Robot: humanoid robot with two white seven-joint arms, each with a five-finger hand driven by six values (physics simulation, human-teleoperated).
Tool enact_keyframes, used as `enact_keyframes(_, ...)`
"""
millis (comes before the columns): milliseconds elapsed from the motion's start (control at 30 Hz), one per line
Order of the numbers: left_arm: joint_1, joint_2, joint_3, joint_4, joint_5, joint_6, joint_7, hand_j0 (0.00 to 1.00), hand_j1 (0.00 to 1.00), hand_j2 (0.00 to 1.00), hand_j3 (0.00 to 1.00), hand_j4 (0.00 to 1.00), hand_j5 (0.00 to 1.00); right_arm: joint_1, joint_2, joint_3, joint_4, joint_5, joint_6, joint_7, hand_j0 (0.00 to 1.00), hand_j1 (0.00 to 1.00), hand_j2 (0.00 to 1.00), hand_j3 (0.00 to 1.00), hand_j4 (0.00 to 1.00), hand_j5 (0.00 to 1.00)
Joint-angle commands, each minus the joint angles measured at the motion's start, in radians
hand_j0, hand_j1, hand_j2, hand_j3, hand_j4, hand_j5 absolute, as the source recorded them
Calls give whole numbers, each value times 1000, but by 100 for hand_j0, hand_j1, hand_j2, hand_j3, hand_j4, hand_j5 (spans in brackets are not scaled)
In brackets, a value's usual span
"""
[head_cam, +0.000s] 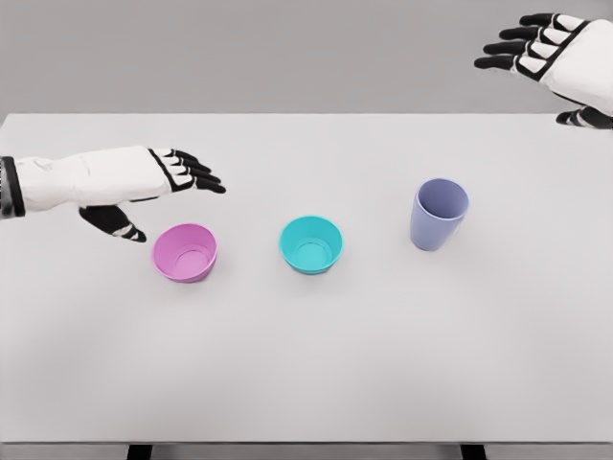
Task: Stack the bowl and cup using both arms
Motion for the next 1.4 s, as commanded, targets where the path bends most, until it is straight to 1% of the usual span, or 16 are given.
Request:
enact_keyframes(0,0,3,-43,-7,1,132,-2,100,100,100,100,100,100,0,25,7,1,-3,2,0,100,100,100,100,100,100)
enact_keyframes(100,3,3,-55,-21,-36,127,-2,100,100,100,100,100,100,2,23,9,1,-3,2,0,100,100,100,100,100,100)
enact_keyframes(200,3,3,-86,-21,-47,130,-2,100,100,100,100,100,100,0,25,15,1,-3,2,0,100,100,100,100,100,100)
enact_keyframes(267,8,3,-95,-21,-79,133,-2,100,100,100,100,100,100,0,25,15,1,-3,2,0,100,100,100,100,100,100)
enact_keyframes(300,8,3,-103,-21,-82,135,-2,100,100,100,100,100,100,0,25,15,1,-3,2,0,100,100,100,100,100,100)
enact_keyframes(467,9,2,-115,-18,-126,138,-2,100,100,100,100,100,100,0,25,16,1,-3,2,0,100,100,100,100,100,100)
enact_keyframes(533,9,-3,-117,-20,-165,138,-2,100,100,100,100,100,100,0,25,16,1,-3,2,0,100,100,100,100,100,100)
enact_keyframes(700,12,-9,-118,-18,-165,138,-2,100,100,100,100,100,100,0,25,18,8,-3,2,0,100,100,100,100,100,100)
enact_keyframes(1033,12,-23,-144,-6,-168,139,-2,100,100,100,100,100,100,-2,25,16,8,-3,2,0,100,100,100,100,100,100)
enact_keyframes(1367,11,-52,-154,26,-175,139,-2,100,100,100,100,100,100,-8,28,16,8,-3,2,0,100,100,100,100,100,100)
